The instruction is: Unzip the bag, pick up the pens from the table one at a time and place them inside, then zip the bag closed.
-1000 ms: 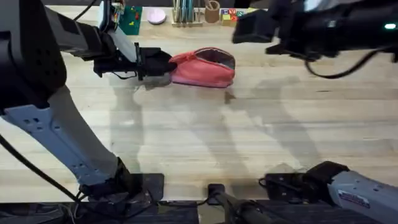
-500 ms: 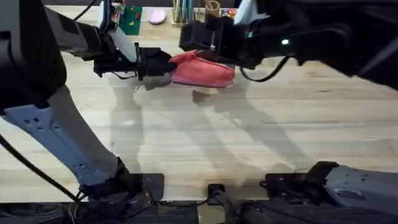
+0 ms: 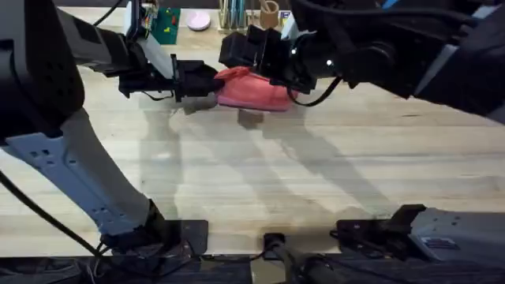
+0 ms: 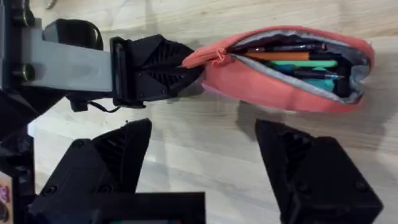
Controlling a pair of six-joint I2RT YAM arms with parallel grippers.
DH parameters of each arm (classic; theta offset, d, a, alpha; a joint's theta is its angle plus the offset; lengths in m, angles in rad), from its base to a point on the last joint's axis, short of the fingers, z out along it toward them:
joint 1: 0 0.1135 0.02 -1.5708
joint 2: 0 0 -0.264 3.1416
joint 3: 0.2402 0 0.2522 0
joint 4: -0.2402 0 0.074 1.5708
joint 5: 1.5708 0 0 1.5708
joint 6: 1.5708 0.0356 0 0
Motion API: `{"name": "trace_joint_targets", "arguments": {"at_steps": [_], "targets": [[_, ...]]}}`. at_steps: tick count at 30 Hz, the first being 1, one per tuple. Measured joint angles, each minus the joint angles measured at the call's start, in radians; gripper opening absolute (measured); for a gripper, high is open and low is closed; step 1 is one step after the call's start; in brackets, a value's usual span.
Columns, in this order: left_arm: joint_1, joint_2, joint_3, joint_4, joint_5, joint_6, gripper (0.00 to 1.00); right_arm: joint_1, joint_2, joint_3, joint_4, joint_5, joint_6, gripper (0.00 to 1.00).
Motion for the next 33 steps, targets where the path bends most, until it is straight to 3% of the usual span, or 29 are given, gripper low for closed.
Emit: {"name": "trace_joint_targets", "arguments": {"at_steps": [10,33], "targets": [[0.0,0.0,0.0,0.0,0.0,0.0,0.041,0.015,0.011,0.0,0.04,0.008,0.081,0.995],[0.0,0.0,0.0,0.0,0.0,0.0,0.042,0.05,0.2,0.0,0.202,0.084,0.198,0.995]]}}
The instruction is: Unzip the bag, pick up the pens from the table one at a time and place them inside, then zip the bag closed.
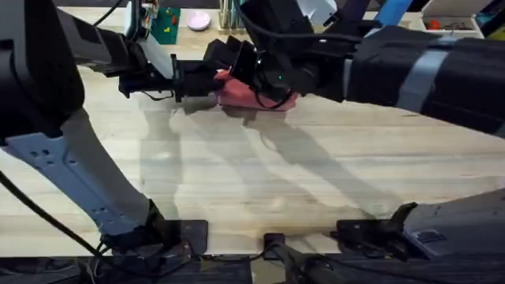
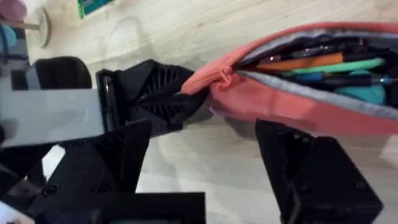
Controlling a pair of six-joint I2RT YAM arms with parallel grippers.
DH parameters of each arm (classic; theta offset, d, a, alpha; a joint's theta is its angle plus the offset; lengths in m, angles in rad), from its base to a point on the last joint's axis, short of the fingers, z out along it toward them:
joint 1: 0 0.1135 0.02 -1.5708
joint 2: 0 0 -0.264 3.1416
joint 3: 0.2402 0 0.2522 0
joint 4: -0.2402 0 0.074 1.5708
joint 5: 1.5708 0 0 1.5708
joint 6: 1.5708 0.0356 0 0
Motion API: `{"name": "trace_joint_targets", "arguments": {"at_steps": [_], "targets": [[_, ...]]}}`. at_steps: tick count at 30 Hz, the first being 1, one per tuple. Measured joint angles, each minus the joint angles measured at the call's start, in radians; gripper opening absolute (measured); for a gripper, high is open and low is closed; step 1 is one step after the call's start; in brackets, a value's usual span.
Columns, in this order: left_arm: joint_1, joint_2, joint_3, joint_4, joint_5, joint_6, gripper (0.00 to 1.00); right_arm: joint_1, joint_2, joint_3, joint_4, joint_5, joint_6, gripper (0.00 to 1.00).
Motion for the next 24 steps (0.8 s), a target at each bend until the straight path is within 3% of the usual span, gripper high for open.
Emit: {"name": "trace_joint_targets", "arguments": {"at_steps": [18,24], "targets": [[0.0,0.0,0.0,0.0,0.0,0.0,0.042,0.0,0.072,0.0,0.087,0.103,0.0,0.995],[0.0,0.0,0.0,0.0,0.0,0.0,0.041,0.0,0.105,0.0,0.122,0.123,0.001,0.94]]}}
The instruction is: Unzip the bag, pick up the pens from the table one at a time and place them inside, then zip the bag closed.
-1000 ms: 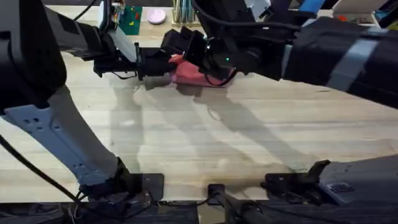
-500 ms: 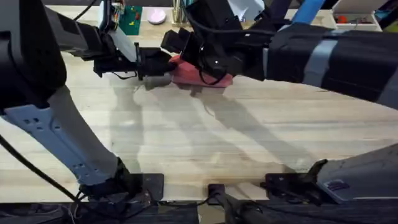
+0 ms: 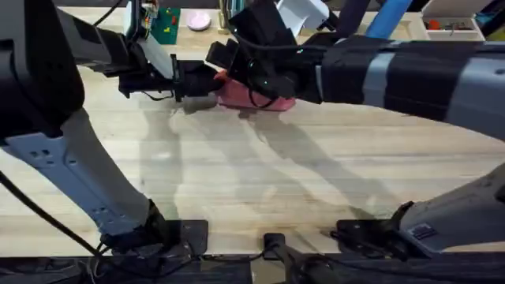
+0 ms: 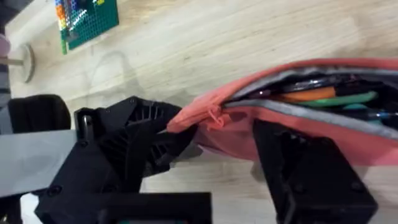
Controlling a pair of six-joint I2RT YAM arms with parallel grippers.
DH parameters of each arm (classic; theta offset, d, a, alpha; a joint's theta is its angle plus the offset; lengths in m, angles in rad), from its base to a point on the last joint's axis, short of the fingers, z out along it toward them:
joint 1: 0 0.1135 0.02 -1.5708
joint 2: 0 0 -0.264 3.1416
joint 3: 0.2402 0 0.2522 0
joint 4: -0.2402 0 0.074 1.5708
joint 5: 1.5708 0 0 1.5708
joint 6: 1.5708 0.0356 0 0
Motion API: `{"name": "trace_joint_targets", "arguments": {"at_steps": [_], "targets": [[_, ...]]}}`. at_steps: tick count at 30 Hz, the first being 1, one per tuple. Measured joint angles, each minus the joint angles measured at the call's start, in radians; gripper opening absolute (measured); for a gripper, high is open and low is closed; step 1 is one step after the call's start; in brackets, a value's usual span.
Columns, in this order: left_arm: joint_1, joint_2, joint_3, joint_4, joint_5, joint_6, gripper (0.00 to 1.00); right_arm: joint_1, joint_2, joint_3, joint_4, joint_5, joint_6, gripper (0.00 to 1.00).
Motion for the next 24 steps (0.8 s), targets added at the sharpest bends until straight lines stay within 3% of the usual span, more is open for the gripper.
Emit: {"name": "trace_joint_targets", "arguments": {"at_steps": [9,24], "targets": [[0.0,0.0,0.0,0.0,0.0,0.0,0.042,-0.001,0.019,-0.002,0.01,0.021,0.0,0.69],[0.0,0.0,0.0,0.0,-0.001,0.0,0.042,0.0,0.019,-0.002,0.012,0.027,0.018,0.402]]}}
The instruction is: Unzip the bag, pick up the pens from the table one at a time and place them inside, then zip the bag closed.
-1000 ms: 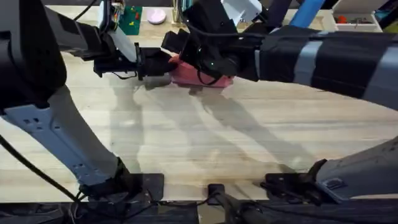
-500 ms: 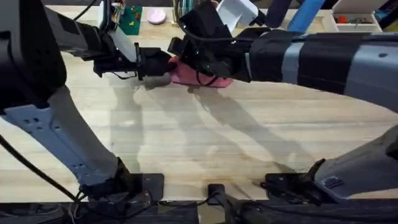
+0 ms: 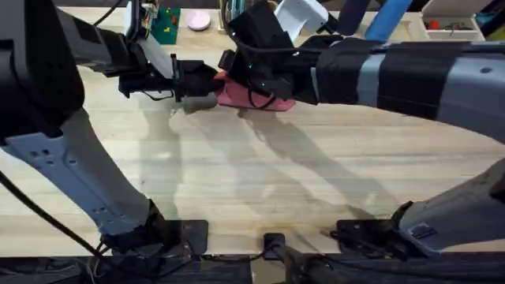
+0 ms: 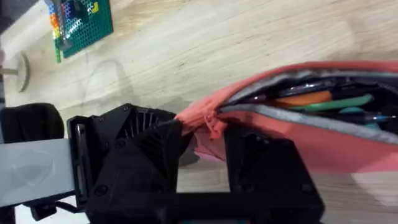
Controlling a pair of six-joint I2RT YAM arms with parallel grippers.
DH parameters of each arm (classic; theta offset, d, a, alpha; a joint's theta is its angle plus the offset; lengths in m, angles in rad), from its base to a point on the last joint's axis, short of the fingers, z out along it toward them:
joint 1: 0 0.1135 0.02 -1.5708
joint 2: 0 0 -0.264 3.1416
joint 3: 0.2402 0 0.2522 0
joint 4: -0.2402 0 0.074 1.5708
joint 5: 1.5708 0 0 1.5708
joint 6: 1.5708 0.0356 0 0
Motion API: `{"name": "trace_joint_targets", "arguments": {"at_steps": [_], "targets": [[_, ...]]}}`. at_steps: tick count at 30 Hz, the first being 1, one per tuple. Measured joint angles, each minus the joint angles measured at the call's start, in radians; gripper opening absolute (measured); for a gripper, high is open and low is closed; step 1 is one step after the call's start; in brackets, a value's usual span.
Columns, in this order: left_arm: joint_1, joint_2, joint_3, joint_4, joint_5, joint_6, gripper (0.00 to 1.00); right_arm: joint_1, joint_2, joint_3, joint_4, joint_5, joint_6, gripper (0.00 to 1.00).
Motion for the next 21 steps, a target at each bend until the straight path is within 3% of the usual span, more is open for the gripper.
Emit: {"name": "trace_joint_targets", "arguments": {"at_steps": [10,12,13,18,21], "targets": [[0.0,0.0,0.0,0.0,0.0,0.0,0.042,0.0,0.0,0.0,0.001,0.0,0.004,0.263],[0.0,0.0,0.0,0.0,0.0,0.0,0.042,0.0,0.0,0.0,0.002,0.0,0.005,0.215],[0.0,0.0,0.0,0.0,0.0,0.0,0.042,0.001,0.0,0.0,0.001,0.0,0.006,0.142],[0.0,0.0,0.0,0.0,0.0,0.0,0.042,0.0,0.0,0.0,-0.008,0.0,0.008,0.041],[0.0,0.0,0.0,0.0,0.0,0.0,0.042,0.0,0.0,0.0,-0.023,0.0,0.007,0.031]]}}
